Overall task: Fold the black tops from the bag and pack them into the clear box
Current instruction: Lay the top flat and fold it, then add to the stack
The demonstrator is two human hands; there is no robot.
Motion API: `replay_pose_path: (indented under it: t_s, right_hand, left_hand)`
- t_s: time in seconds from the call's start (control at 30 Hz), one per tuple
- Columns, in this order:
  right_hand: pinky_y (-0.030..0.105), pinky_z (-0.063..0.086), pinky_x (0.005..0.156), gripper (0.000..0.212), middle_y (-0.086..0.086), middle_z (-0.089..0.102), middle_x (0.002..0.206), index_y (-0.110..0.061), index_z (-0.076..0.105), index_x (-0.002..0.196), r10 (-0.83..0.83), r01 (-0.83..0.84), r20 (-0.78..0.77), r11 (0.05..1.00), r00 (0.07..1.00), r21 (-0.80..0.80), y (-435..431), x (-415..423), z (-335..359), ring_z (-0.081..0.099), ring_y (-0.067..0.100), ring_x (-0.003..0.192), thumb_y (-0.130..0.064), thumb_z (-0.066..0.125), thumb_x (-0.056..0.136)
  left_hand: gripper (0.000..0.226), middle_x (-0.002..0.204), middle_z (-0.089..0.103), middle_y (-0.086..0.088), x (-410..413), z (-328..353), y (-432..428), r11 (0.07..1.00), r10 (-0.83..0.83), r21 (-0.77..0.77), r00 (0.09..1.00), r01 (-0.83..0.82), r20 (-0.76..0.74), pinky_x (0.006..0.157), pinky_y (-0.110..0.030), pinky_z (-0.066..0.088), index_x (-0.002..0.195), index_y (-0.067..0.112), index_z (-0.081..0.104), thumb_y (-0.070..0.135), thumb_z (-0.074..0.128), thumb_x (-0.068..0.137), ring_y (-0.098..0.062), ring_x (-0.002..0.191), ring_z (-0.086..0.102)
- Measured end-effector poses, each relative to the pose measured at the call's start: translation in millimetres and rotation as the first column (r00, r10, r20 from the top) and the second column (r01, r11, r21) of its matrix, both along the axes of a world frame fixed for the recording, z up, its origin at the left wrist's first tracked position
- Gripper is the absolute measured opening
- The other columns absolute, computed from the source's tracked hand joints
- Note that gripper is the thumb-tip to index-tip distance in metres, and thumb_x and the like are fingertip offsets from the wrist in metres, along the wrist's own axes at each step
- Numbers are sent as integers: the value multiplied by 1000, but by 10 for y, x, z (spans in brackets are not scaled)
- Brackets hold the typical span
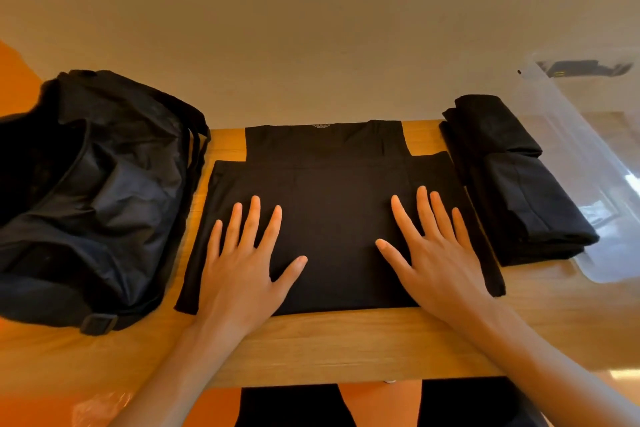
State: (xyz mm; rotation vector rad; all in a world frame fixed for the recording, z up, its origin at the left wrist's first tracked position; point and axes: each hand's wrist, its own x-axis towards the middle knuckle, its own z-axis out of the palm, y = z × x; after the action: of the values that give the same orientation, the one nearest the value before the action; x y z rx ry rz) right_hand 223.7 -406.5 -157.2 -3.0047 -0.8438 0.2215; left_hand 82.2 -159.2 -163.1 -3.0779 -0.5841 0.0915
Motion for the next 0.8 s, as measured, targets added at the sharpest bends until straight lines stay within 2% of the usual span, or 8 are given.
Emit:
replay_pose_path:
  t_s: [0.2, 0.3, 0.4, 0.5, 0.57, 0.63, 0.73, 0.8]
  right_hand:
    - [43, -16, 123, 79, 5, -27, 167, -39, -26, 155, -13, 13, -51, 1000, 999, -7, -14, -97, 57, -30, 23, 151, -77, -12, 87]
    - [41, -14, 123, 86, 12, -13, 170, -37, -17, 159, 9, -6, -77, 999, 997, 38, 25, -80, 250, -21, 26, 154, -80, -11, 85]
    - [45, 7, 126, 82, 12, 16, 169, -32, 10, 163, -34, 42, -46, 979, 998, 200, 240, 267, 521, 7, 30, 157, -77, 13, 95]
    - [49, 32, 117, 66, 13, 40, 157, -23, 31, 159, -43, 71, -107, 958, 993, 278, 598, 924, 686, 36, 34, 146, -60, 33, 104]
    - [47, 39, 111, 54, 15, 47, 152, -20, 38, 155, -40, 99, -204, 952, 978, 291, 860, 1419, 703, 45, 36, 138, -47, 35, 108]
    - [47, 39, 110, 52, 16, 47, 152, -14, 41, 152, -89, 141, -253, 970, 963, 196, 1070, 1883, 641, 45, 37, 137, -42, 33, 110]
    - [48, 37, 113, 65, 18, 46, 153, -6, 45, 149, -130, 141, -317, 990, 939, 14, 1258, 2360, 504, 46, 39, 137, -53, 30, 108]
    - [46, 36, 111, 70, 19, 51, 147, -2, 53, 143, -121, 107, -419, 993, 900, -56, 1302, 2526, 457, 51, 37, 128, -59, 34, 105]
  left_hand:
    - [87, 171, -11, -2, -107, 27, -36, 999, 10, -40, 1000, -10, -17, 127, -47, 0, 163, 33, -2, 82, 1, 90, -24, 157, -13]
    - [91, 172, -6, -3, -59, 153, -34, 993, 18, -115, 1000, -18, -6, 126, -43, -3, 163, 35, 5, 85, 3, 87, -24, 157, -11]
    - [85, 166, 26, -8, 233, 388, 122, 972, 89, -231, 979, -44, 186, 123, -46, 23, 157, 27, 38, 79, 19, 92, -29, 153, 22]
    - [67, 159, 35, -5, 831, 448, 489, 946, 141, -322, 940, -35, 311, 120, -49, 31, 151, 23, 47, 66, 29, 102, -26, 148, 31]
    - [61, 158, 38, -6, 1296, 395, 819, 940, 164, -336, 946, -63, 280, 120, -52, 31, 152, 23, 44, 58, 26, 106, -30, 147, 34]
    - [55, 151, 45, -12, 1697, 329, 1113, 938, 173, -336, 960, -91, 222, 114, -53, 36, 151, 21, 45, 51, 24, 109, -37, 138, 42]
    - [54, 132, 60, -18, 2099, 294, 1387, 938, 126, -333, 990, -100, 59, 102, -50, 44, 138, 13, 53, 47, 21, 111, -41, 121, 55]
    - [61, 124, 62, -16, 2270, 301, 1473, 918, 84, -379, 991, -118, -104, 100, -46, 43, 132, 7, 59, 49, 21, 111, -40, 120, 57]
